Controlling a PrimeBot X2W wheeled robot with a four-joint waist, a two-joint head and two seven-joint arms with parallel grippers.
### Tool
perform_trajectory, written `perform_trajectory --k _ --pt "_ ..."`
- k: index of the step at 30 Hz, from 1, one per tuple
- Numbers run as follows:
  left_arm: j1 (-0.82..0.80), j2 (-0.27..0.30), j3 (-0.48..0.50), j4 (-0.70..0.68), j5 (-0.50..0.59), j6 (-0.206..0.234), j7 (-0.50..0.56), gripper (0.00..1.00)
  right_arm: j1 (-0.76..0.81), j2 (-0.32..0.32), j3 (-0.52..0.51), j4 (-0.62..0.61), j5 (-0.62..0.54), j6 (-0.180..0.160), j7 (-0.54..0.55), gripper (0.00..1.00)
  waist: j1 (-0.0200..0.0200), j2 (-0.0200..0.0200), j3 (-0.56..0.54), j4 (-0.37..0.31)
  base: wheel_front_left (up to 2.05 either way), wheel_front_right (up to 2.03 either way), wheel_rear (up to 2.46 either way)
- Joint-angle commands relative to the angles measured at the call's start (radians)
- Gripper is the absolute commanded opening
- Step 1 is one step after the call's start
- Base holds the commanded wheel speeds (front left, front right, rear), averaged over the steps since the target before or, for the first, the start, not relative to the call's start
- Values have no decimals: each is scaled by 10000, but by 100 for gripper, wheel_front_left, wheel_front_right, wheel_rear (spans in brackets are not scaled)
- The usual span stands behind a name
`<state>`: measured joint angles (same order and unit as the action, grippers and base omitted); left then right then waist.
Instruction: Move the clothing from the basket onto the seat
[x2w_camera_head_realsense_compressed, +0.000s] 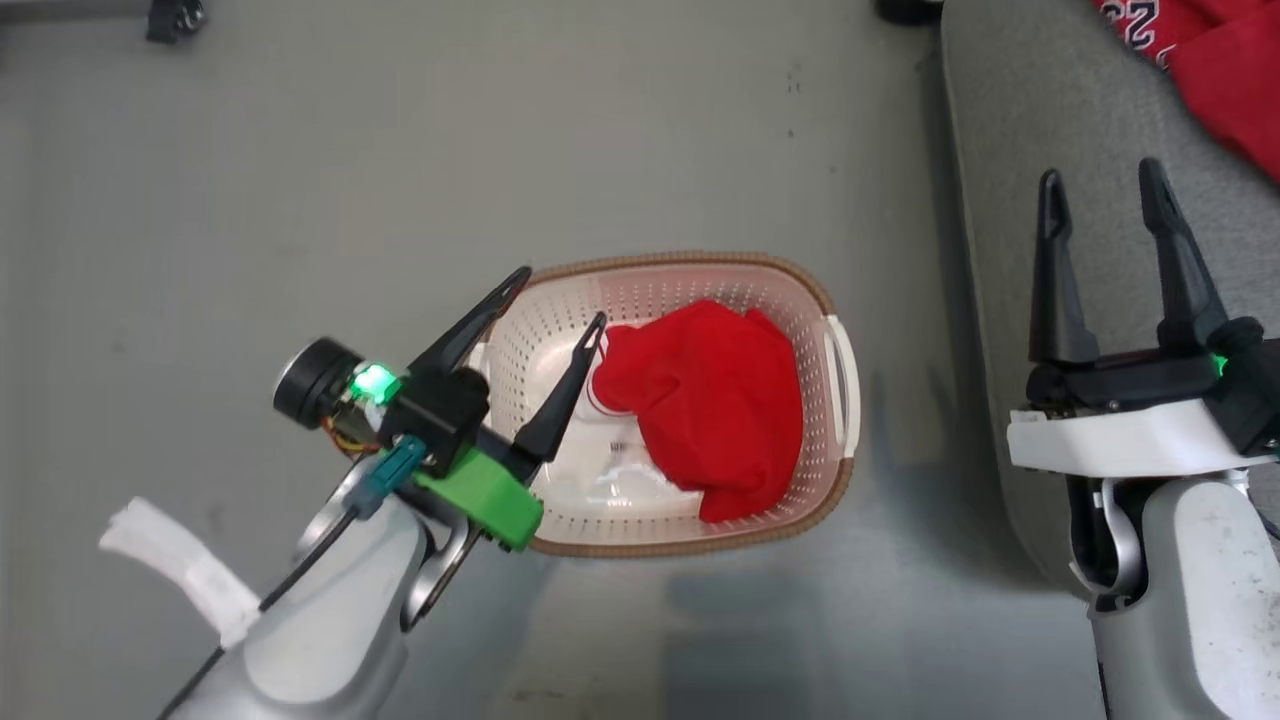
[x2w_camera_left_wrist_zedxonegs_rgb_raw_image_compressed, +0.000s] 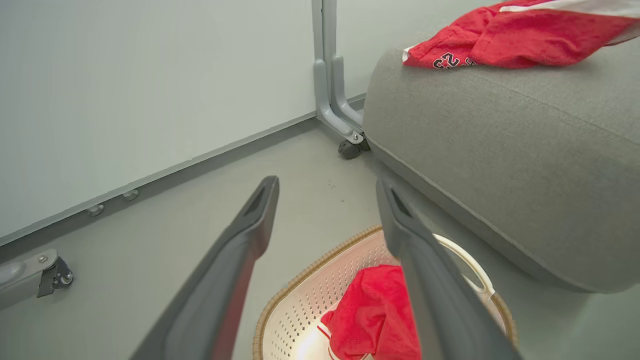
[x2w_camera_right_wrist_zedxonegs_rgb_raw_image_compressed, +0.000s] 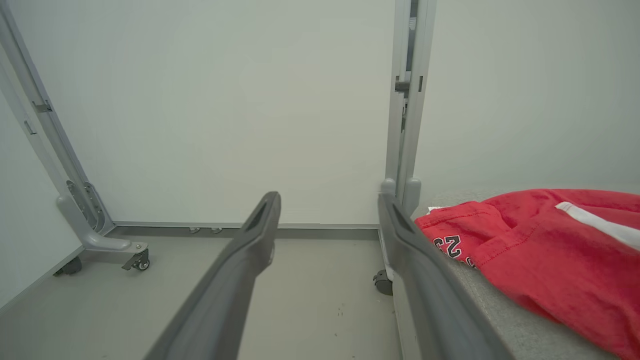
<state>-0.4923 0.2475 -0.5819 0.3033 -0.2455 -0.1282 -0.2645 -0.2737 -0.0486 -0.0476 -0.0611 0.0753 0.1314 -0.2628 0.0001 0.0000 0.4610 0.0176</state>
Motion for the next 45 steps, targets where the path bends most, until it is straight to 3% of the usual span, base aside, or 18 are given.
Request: perform_trajectory --k 1,10,19,25,28,36,45 --pt "-704 129 -465 289 -186 -40 4 100 -251 -33 -51 -145 -89 -14 -31 100 -1 0 2184 -235 0 0 0" --pt "-3806 463 -4334 2561 -1160 -34 1 100 -801 -28 -244 -1068 -26 -14 -31 100 -1 0 3787 -607 0 0 0" --pt "-5554 403 -6607 4013 -2030 -34 3 100 -1165 -28 -61 -1952 228 -14 -31 100 -1 0 4998 -824 0 0 0" --pt "-6002 152 -6978 4585 -2368 -35 1 100 -1239 -30 137 -2158 154 -14 -31 100 -1 0 5591 -857 0 0 0" --pt "-5838 23 -6986 4708 -2039 -35 86 100 -1263 -28 166 -2145 292 -14 -31 100 -1 0 5808 -951 0 0 0" --pt "-6241 221 -6982 4898 -2048 -35 385 100 -1263 -28 392 -2233 489 -14 -31 100 -1 0 6177 -1265 0 0 0" --pt "-6889 23 -6981 5782 -2554 -35 60 100 -1009 -28 319 -2321 354 -14 -31 100 -1 0 6246 -1315 0 0 0"
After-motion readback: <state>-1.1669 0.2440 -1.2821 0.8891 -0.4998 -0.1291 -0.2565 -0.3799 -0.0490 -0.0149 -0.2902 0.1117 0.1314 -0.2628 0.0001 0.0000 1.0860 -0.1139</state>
